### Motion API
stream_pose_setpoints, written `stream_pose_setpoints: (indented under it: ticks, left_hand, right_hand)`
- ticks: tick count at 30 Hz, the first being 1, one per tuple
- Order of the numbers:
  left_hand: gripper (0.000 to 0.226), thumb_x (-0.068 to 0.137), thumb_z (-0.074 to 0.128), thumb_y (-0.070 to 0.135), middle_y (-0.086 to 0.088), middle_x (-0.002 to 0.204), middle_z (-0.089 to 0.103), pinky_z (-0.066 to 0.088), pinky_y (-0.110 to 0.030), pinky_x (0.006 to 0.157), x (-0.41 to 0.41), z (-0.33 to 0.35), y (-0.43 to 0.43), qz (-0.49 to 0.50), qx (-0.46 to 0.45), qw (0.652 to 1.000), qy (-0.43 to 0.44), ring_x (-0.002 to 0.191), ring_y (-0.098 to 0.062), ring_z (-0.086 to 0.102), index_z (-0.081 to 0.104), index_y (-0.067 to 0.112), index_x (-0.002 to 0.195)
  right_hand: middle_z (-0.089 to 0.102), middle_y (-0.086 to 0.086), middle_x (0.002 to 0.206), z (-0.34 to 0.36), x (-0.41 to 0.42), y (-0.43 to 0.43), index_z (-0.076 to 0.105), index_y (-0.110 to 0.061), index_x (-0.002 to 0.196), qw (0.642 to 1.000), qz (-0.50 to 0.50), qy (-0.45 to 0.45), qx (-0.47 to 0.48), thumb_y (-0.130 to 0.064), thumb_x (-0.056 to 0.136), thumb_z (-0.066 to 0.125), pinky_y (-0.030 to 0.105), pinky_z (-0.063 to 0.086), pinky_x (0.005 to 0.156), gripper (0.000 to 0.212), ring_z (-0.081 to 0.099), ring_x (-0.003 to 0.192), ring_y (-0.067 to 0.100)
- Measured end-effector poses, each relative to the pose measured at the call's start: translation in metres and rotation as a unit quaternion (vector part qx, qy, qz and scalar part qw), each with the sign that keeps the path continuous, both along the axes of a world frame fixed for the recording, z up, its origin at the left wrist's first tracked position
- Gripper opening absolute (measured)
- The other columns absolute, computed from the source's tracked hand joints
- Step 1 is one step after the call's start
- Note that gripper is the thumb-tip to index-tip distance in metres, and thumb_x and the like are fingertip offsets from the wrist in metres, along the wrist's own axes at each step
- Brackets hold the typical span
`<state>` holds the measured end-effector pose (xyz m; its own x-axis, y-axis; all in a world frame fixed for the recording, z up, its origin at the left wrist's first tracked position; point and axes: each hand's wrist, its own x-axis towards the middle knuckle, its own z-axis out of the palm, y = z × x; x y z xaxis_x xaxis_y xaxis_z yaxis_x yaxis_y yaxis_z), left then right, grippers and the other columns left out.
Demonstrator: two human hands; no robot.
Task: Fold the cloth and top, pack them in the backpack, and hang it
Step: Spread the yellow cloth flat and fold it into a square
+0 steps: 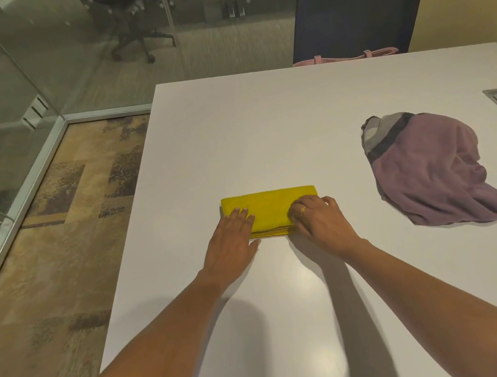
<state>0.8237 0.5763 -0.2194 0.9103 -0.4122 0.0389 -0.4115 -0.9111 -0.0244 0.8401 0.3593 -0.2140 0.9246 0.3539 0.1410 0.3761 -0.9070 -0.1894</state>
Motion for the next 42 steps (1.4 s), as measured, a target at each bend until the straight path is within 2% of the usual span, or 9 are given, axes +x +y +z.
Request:
stream_pose_setpoints:
  ticks: [8, 10, 12, 14, 20, 23, 26, 31, 42]
  left_hand:
    - [0.044, 0.072, 0.057, 0.043, -0.007, 0.097, 0.073, 0.057, -0.028, 0.067, -0.002, -0.002, -0.014, 0.014, -0.043, 0.999, 0.025, 0.085, -0.022, 0.07, 0.072, 0.012, 0.098]
    - [0.046, 0.085, 0.053, 0.038, -0.013, 0.121, 0.064, 0.051, -0.034, 0.09, 0.001, 0.0, -0.016, 0.041, -0.081, 0.995, 0.044, 0.109, -0.027, 0.062, 0.063, 0.007, 0.117]
    - [0.05, 0.098, 0.038, 0.036, -0.01, 0.148, 0.037, 0.023, -0.032, 0.113, 0.007, 0.004, -0.015, 0.069, -0.087, 0.989, 0.095, 0.138, -0.023, 0.033, 0.04, 0.009, 0.14]
    - [0.05, 0.1, 0.032, 0.035, -0.008, 0.154, 0.026, 0.01, -0.031, 0.116, 0.013, 0.009, -0.015, 0.099, -0.095, 0.982, 0.129, 0.144, -0.021, 0.018, 0.031, 0.01, 0.144]
    - [0.054, 0.099, 0.026, 0.043, -0.004, 0.157, 0.017, 0.012, -0.039, 0.115, 0.001, 0.013, -0.023, 0.166, -0.073, 0.981, 0.071, 0.145, -0.02, 0.009, 0.027, 0.017, 0.145]
    - [0.053, 0.098, 0.026, 0.047, -0.001, 0.156, 0.019, 0.018, -0.043, 0.112, -0.01, 0.011, -0.023, 0.206, -0.059, 0.975, 0.061, 0.144, -0.019, 0.014, 0.028, 0.021, 0.144]
    - [0.055, 0.098, 0.028, 0.047, -0.001, 0.155, 0.02, 0.02, -0.042, 0.112, -0.014, 0.008, -0.019, 0.204, -0.051, 0.974, 0.084, 0.143, -0.019, 0.016, 0.025, 0.02, 0.146]
    - [0.053, 0.101, 0.027, 0.036, -0.001, 0.158, 0.008, 0.017, -0.039, 0.115, -0.011, 0.008, -0.014, 0.178, -0.065, 0.968, 0.162, 0.146, -0.019, 0.007, 0.013, 0.016, 0.149]
    - [0.055, 0.101, 0.019, 0.041, 0.001, 0.159, 0.001, 0.008, -0.042, 0.117, -0.022, 0.009, -0.033, 0.225, -0.077, 0.958, 0.161, 0.146, -0.018, -0.001, 0.007, 0.019, 0.15]
  right_hand:
    - [0.066, 0.0, 0.1, -0.007, 0.007, 0.006, 0.064, -0.016, 0.094, 0.998, 0.016, 0.066, -0.003, -0.044, 0.083, 0.009, 0.034, 0.035, 0.075, 0.062, 0.058, 0.098, 0.025]
    - [0.064, 0.007, 0.092, -0.001, 0.007, 0.009, 0.063, -0.012, 0.091, 0.997, 0.016, 0.069, 0.015, -0.041, 0.088, 0.013, 0.032, 0.032, 0.068, 0.057, 0.057, 0.091, 0.03]
    - [0.063, 0.014, 0.092, 0.005, 0.007, 0.015, 0.06, -0.01, 0.099, 0.996, 0.0, 0.093, 0.016, -0.033, 0.095, 0.023, 0.033, 0.032, 0.067, 0.044, 0.056, 0.091, 0.033]
    - [0.065, 0.016, 0.092, 0.013, 0.005, 0.025, 0.059, -0.009, 0.105, 0.992, -0.019, 0.122, 0.035, -0.031, 0.092, 0.025, 0.034, 0.036, 0.071, 0.043, 0.057, 0.089, 0.034]
    - [0.069, 0.011, 0.097, 0.019, 0.0, 0.052, 0.063, -0.01, 0.096, 0.88, -0.067, 0.359, 0.305, -0.002, 0.082, 0.057, 0.033, 0.05, 0.081, 0.017, 0.063, 0.089, 0.022]
    - [0.069, 0.011, 0.094, 0.017, -0.001, 0.049, 0.065, -0.009, 0.09, 0.92, -0.045, 0.249, 0.298, 0.002, 0.076, 0.056, 0.032, 0.048, 0.078, 0.02, 0.062, 0.085, 0.022]
    - [0.063, 0.003, 0.113, 0.017, 0.001, 0.039, 0.065, -0.014, 0.103, 0.972, 0.004, 0.168, 0.166, -0.011, 0.079, 0.061, 0.028, 0.04, 0.083, 0.025, 0.054, 0.104, 0.021]
    - [0.034, -0.001, 0.15, 0.011, -0.002, 0.032, 0.051, -0.018, 0.132, 0.961, 0.093, 0.251, 0.065, -0.034, 0.092, 0.054, 0.03, 0.03, 0.105, 0.043, 0.035, 0.133, 0.02]
    - [0.041, 0.007, 0.143, 0.003, -0.001, 0.035, 0.051, -0.012, 0.131, 0.961, 0.109, 0.232, 0.108, -0.024, 0.09, 0.058, 0.03, 0.036, 0.099, 0.043, 0.045, 0.126, 0.024]
